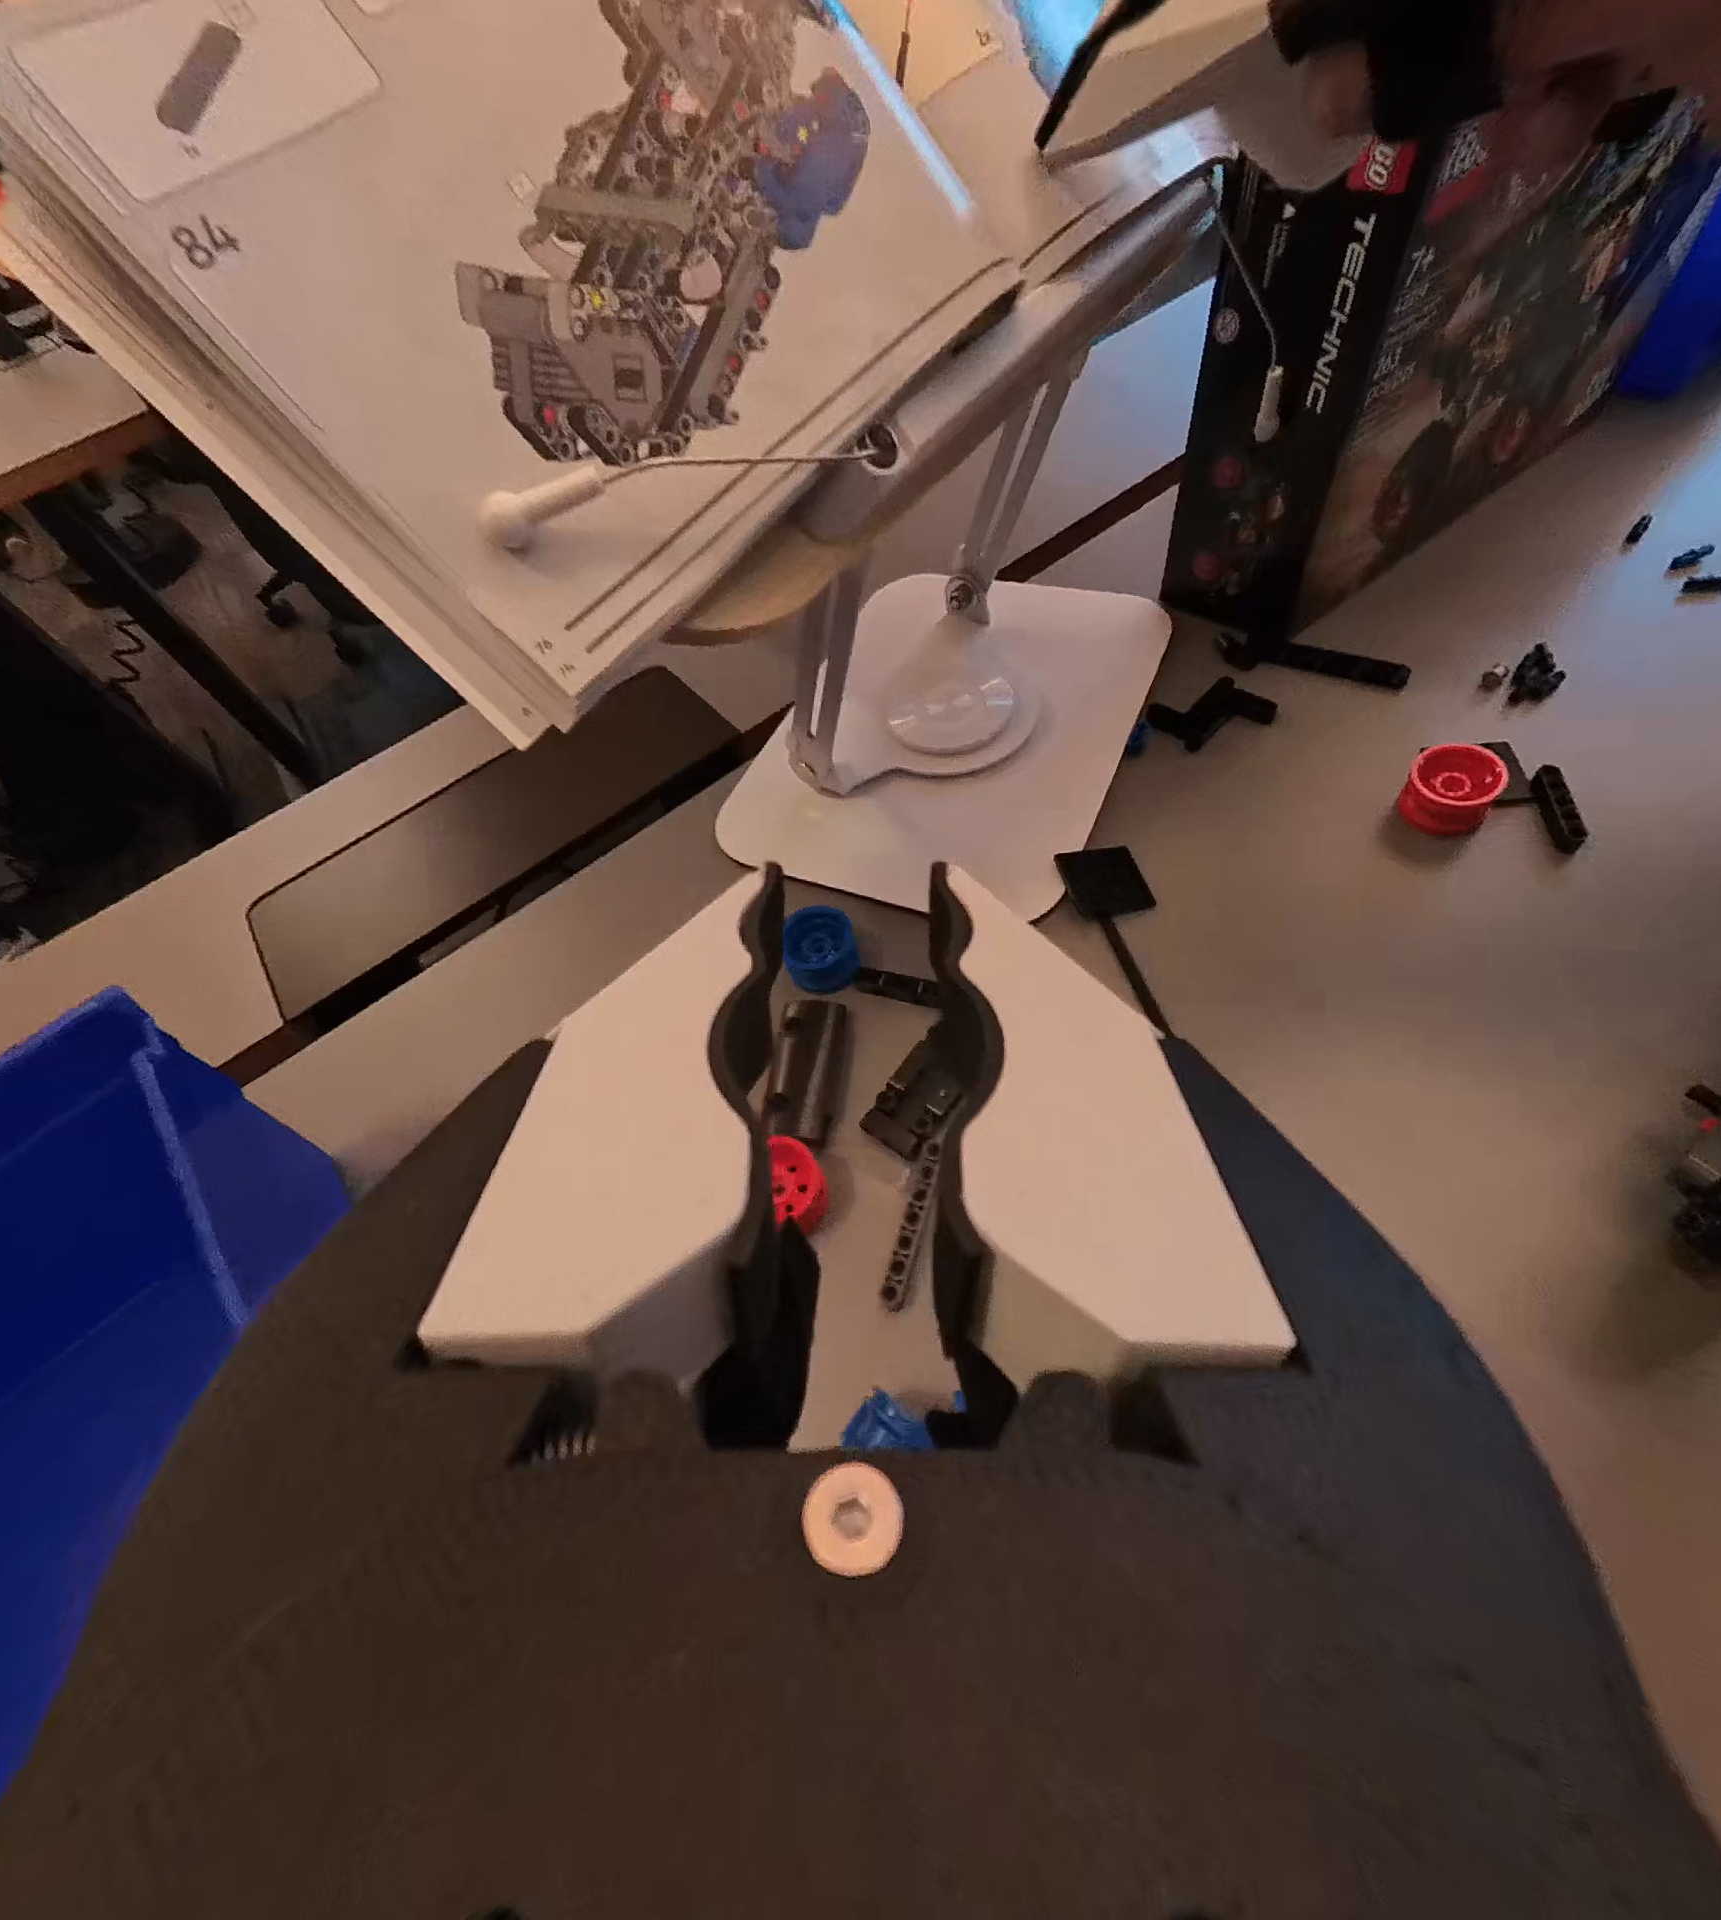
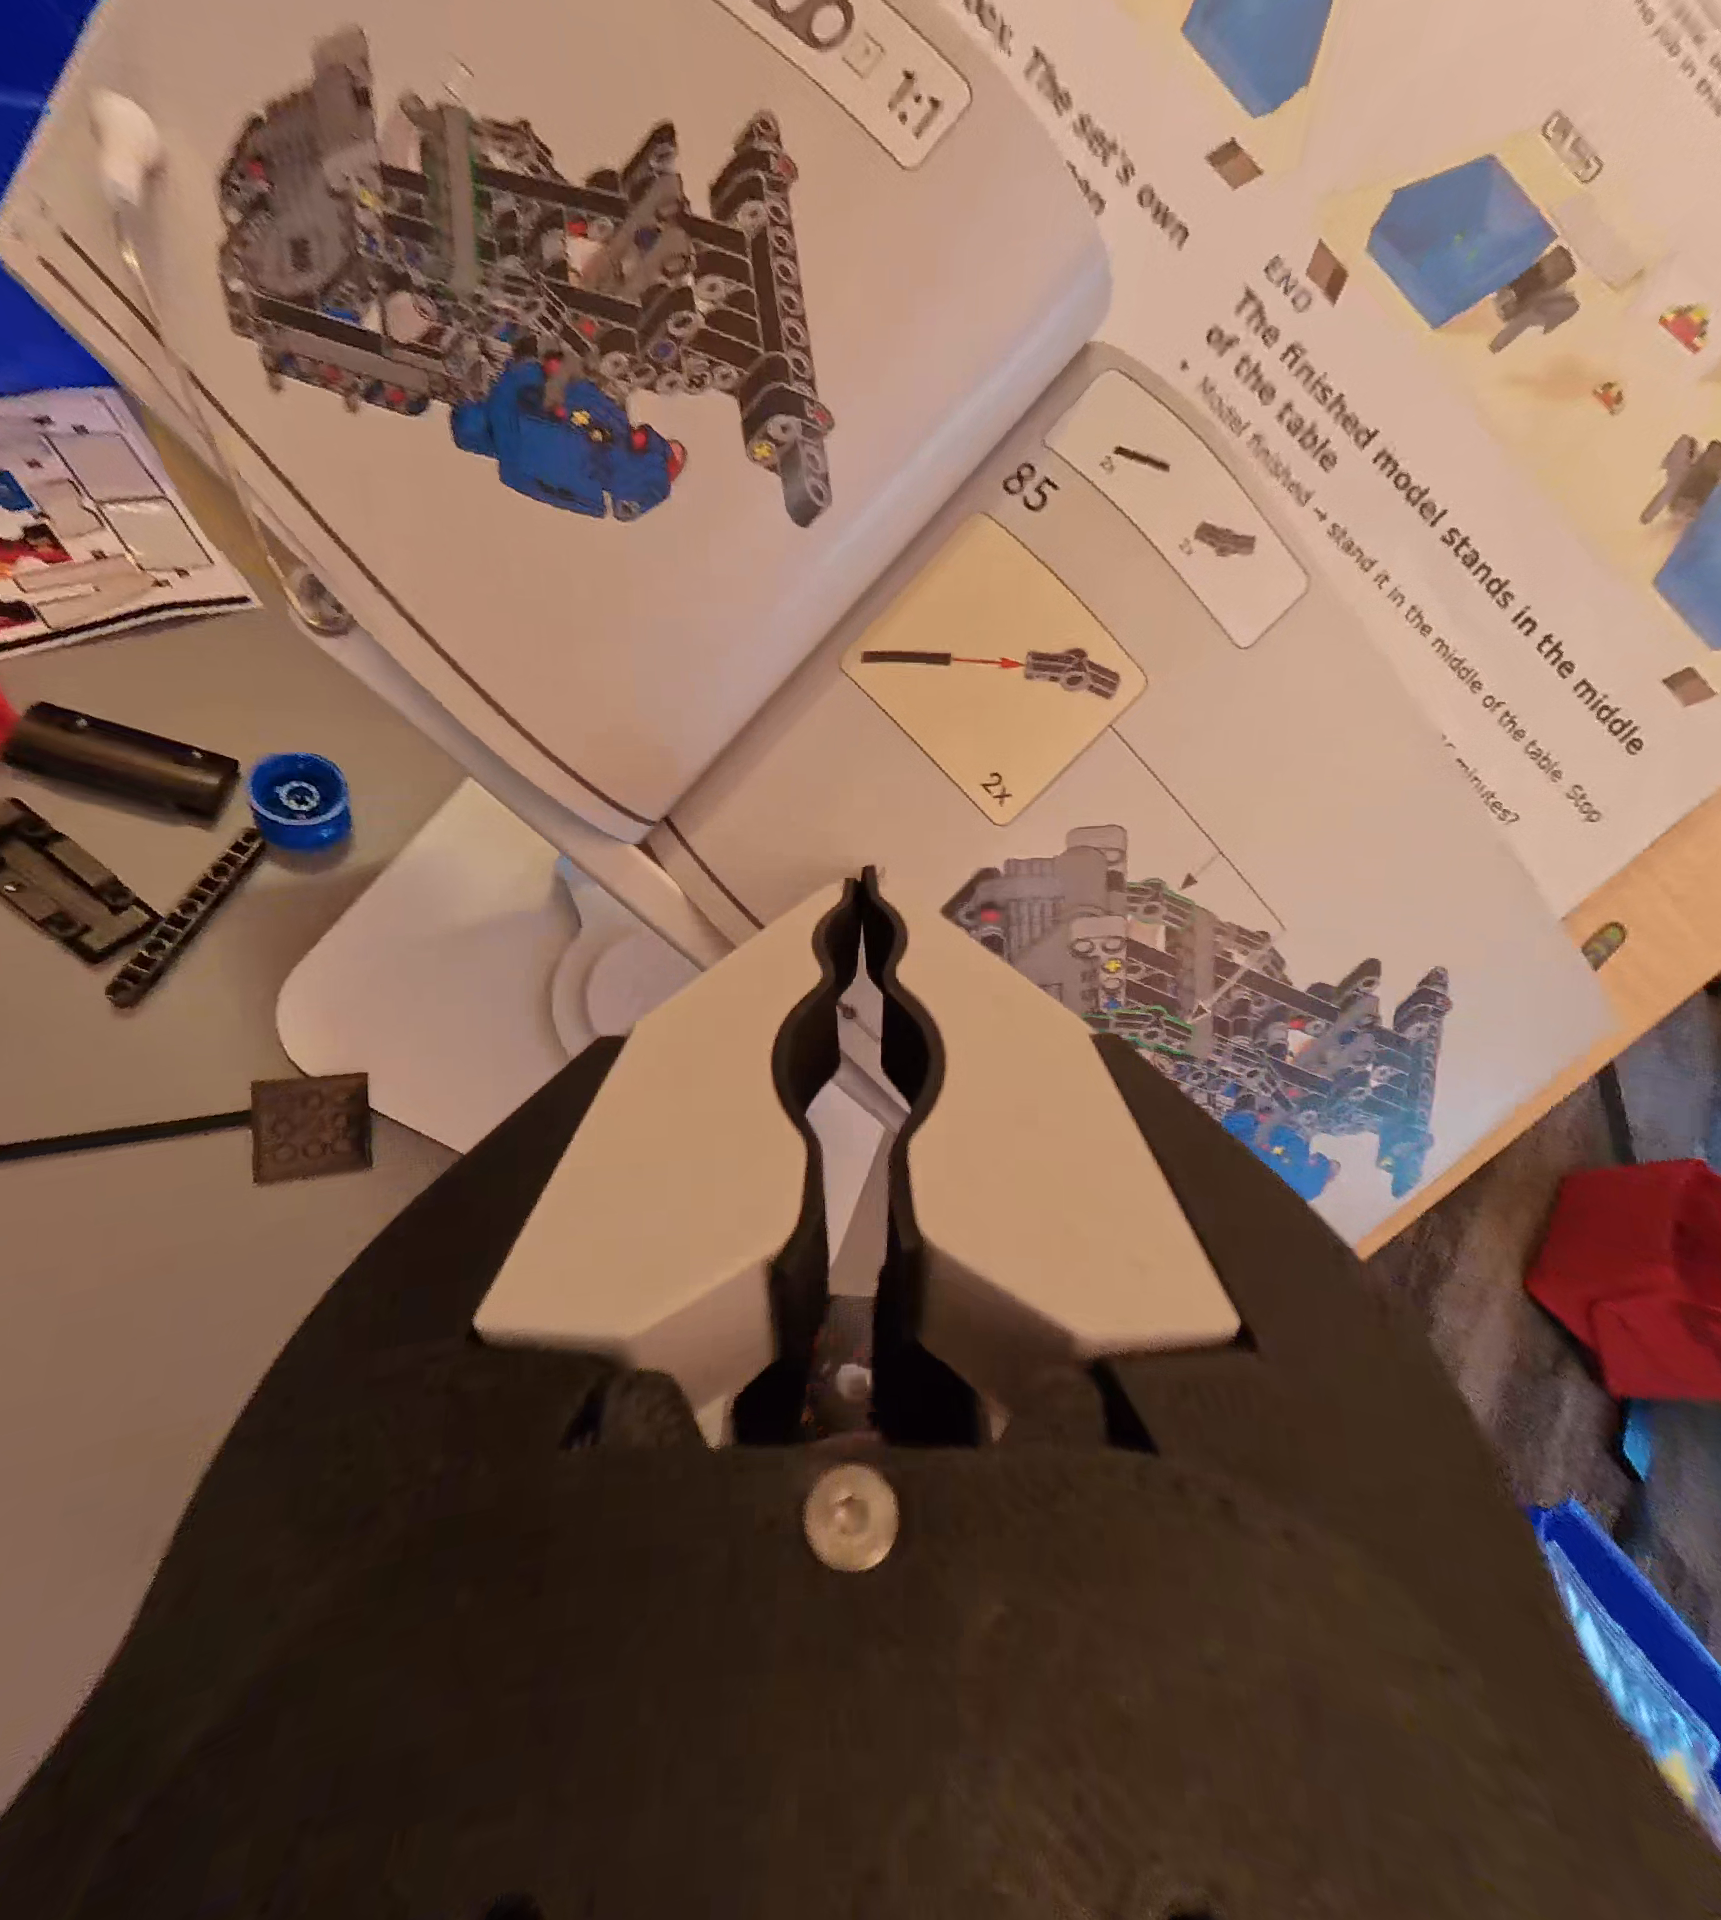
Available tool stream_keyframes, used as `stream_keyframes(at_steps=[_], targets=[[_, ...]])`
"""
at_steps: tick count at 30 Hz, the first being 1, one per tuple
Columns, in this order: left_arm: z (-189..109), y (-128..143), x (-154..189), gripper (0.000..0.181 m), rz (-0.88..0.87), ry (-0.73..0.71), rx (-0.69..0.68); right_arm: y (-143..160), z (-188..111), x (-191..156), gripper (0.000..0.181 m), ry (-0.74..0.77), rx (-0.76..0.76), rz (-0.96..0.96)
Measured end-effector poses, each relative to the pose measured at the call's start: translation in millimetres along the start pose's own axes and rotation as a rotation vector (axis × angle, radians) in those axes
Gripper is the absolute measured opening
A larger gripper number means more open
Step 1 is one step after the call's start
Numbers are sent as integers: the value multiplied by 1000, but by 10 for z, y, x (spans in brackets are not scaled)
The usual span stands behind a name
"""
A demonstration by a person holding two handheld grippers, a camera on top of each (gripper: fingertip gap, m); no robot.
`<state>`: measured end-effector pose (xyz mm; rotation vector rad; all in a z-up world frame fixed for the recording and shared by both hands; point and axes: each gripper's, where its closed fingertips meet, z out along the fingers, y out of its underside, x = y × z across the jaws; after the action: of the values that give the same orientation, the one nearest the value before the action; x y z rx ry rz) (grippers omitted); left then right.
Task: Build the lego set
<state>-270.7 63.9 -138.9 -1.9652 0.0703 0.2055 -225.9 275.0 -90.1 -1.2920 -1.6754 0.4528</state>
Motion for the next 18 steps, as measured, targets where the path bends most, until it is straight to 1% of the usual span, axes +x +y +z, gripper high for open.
stream_keyframes(at_steps=[3, 5, 8, 11, 13, 18], targets=[[13, 74, 49, 25, -7, 7, -9, 65, 77, 57, 0, -16, -53, 7], [17, 122, 83, 25, -2, 13, -20, 152, 157, 119, 0, 6, -108, -30], [7, 186, 109, 25, 20, 14, -34, 120, 152, 114, 0, 3, -102, -50], [-11, 252, 108, 26, 24, 15, -40, 84, 70, 104, 0, 7, -87, -67], [-25, 299, 90, 25, 17, 15, -39, 67, -5, 98, 11, 18, -83, -84], [-77, 410, 29, 26, 6, 2, -46, -101, -293, -41, 16, 21, -7, -145]])
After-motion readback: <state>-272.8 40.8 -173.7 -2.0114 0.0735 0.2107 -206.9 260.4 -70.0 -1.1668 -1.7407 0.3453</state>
